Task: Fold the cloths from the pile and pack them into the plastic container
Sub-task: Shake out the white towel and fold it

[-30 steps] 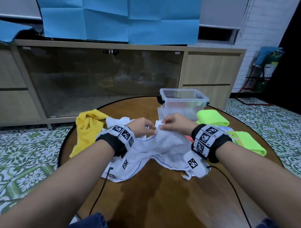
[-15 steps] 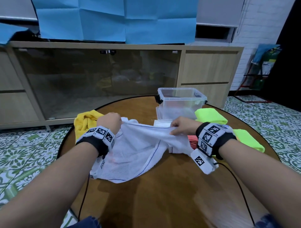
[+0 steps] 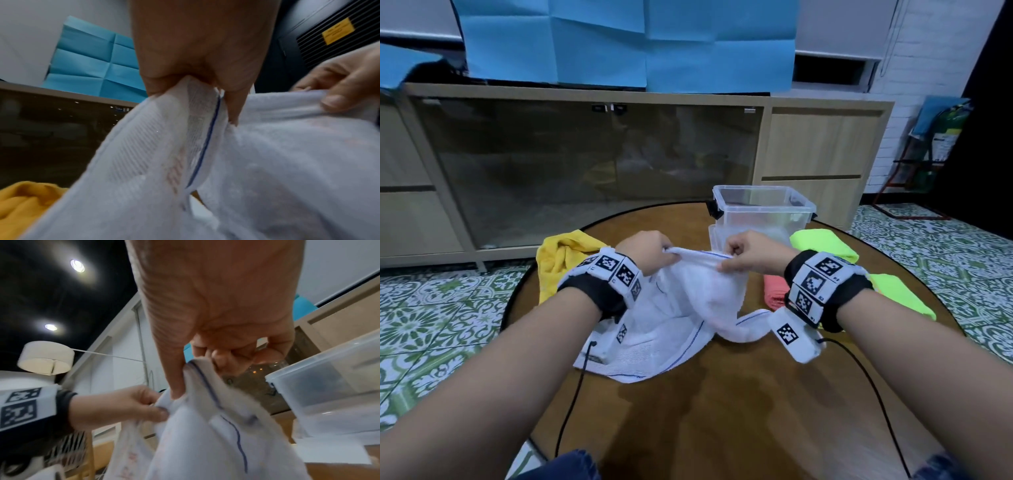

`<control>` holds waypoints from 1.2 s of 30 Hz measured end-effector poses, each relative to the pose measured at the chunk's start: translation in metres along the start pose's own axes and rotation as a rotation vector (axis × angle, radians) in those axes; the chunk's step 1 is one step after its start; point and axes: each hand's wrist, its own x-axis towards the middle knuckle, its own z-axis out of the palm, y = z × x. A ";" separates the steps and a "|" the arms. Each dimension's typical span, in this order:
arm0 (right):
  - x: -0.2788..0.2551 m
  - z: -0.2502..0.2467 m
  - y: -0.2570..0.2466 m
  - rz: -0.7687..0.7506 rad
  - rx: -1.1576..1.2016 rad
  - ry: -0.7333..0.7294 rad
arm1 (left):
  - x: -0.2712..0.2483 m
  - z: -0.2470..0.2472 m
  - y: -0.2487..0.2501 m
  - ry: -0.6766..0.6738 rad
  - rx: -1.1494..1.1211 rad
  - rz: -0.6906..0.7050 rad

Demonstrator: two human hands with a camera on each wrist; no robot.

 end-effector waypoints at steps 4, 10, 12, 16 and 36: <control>-0.006 -0.011 0.019 0.116 -0.104 -0.061 | 0.000 0.002 -0.025 0.016 0.081 -0.082; -0.006 -0.013 0.039 0.238 -0.098 -0.064 | -0.001 0.010 -0.025 -0.010 0.093 -0.143; -0.008 -0.015 0.042 0.312 0.189 -0.002 | -0.001 0.012 -0.025 -0.059 -0.013 -0.145; -0.014 -0.022 0.051 0.405 0.554 0.218 | 0.000 0.008 -0.024 -0.095 -0.386 -0.273; 0.003 0.023 0.009 0.159 0.517 0.090 | 0.001 0.014 0.023 0.003 -0.929 -0.250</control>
